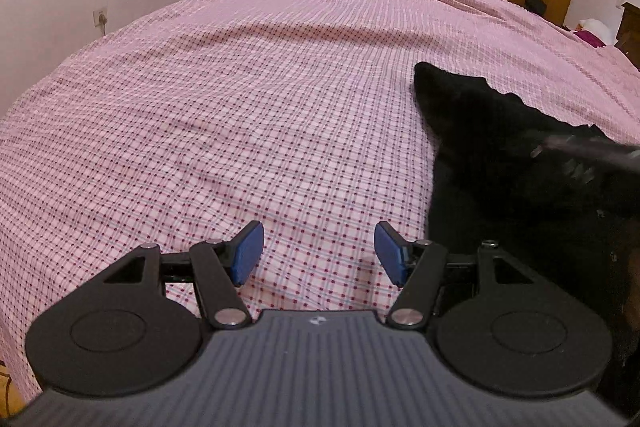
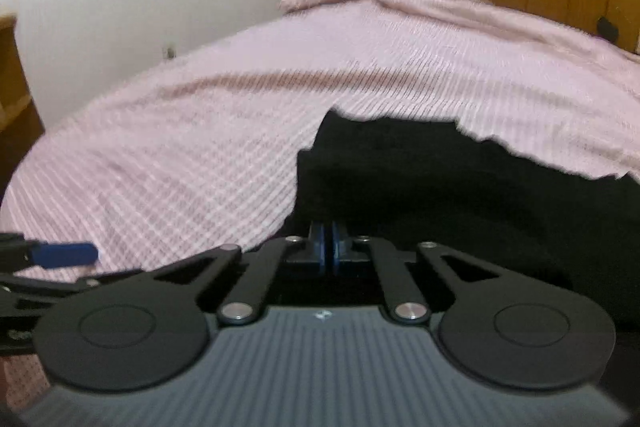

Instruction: Fold small clothes

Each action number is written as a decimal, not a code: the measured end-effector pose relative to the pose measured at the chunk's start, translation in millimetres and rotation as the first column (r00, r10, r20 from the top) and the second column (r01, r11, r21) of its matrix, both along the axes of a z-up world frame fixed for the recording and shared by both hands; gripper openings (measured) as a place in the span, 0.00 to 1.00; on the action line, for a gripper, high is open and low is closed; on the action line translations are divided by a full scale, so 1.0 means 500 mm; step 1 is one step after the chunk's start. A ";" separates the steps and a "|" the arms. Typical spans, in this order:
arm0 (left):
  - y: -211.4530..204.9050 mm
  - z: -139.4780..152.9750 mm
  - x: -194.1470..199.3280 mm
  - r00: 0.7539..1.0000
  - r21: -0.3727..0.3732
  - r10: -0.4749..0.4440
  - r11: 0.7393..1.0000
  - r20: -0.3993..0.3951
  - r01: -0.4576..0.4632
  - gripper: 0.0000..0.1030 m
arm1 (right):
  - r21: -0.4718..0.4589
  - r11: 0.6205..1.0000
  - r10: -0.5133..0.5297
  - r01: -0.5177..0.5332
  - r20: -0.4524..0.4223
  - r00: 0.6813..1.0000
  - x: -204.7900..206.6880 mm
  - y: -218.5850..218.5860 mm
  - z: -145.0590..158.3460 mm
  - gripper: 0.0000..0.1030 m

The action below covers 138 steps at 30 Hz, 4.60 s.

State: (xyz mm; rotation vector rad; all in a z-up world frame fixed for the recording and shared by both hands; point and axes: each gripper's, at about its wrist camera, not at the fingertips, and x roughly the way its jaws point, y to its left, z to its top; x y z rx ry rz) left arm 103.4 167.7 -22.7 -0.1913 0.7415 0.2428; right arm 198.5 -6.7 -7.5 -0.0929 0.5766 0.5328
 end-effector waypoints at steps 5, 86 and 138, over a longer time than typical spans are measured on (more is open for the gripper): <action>-0.013 0.006 0.000 1.000 0.005 -0.016 1.000 0.007 0.016 0.65 | 0.122 0.989 -0.094 0.087 0.057 0.994 -0.011 -0.094 0.066 0.05; -0.222 0.023 0.256 0.940 0.171 -0.246 0.963 0.236 0.209 0.64 | 0.075 0.859 -0.505 0.507 -0.051 0.862 0.131 -0.548 -0.065 0.19; -0.181 0.042 -0.163 0.970 0.027 -0.242 0.970 0.002 0.242 0.60 | 0.115 0.851 -0.464 0.513 -0.295 0.835 -0.350 -0.600 -0.017 0.47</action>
